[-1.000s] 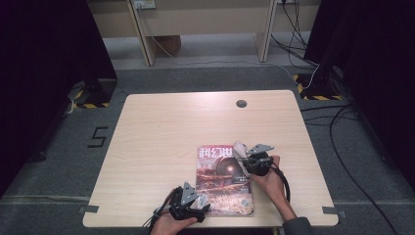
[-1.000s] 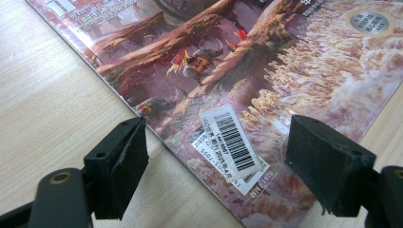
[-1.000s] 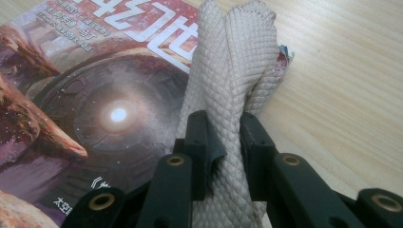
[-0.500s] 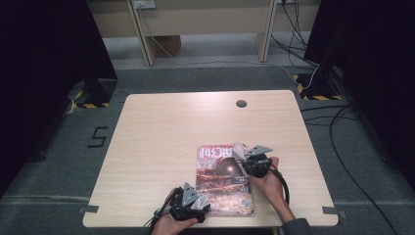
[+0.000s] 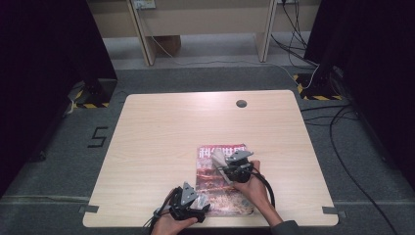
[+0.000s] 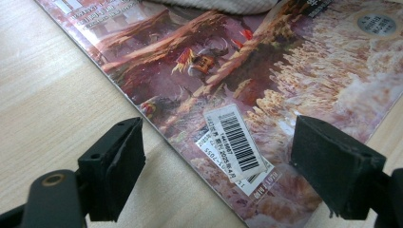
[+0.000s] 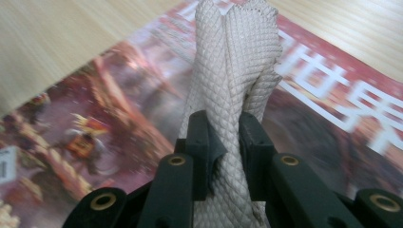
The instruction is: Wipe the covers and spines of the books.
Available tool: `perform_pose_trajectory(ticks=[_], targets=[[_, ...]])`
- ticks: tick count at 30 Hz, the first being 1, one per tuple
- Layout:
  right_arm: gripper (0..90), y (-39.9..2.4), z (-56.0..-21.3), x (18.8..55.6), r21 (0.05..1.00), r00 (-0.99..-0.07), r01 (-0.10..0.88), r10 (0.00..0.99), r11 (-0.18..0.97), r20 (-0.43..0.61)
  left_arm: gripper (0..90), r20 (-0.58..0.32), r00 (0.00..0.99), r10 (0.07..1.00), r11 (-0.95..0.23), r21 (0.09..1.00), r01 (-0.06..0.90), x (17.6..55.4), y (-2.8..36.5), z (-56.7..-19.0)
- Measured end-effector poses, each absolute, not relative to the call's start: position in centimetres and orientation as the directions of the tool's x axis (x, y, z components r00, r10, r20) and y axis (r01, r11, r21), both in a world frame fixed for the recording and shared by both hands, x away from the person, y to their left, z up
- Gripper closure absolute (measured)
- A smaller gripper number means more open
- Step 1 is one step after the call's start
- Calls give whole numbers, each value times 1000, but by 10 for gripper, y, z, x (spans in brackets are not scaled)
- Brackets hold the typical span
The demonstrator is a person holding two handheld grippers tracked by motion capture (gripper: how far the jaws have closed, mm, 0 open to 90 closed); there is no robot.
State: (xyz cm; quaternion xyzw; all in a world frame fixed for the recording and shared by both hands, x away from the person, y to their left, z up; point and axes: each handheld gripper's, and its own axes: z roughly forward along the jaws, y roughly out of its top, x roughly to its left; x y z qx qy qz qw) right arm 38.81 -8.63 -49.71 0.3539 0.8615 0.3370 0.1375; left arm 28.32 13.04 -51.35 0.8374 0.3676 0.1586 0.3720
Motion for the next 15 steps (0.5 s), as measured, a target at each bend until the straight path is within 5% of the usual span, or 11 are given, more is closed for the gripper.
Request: perform_pose_trajectory(ticks=[15], targets=[[770, -57, -498, 383, 681, -761, 484, 649, 550, 16, 180, -60, 684, 727, -426, 743, 517, 284, 147, -507]])
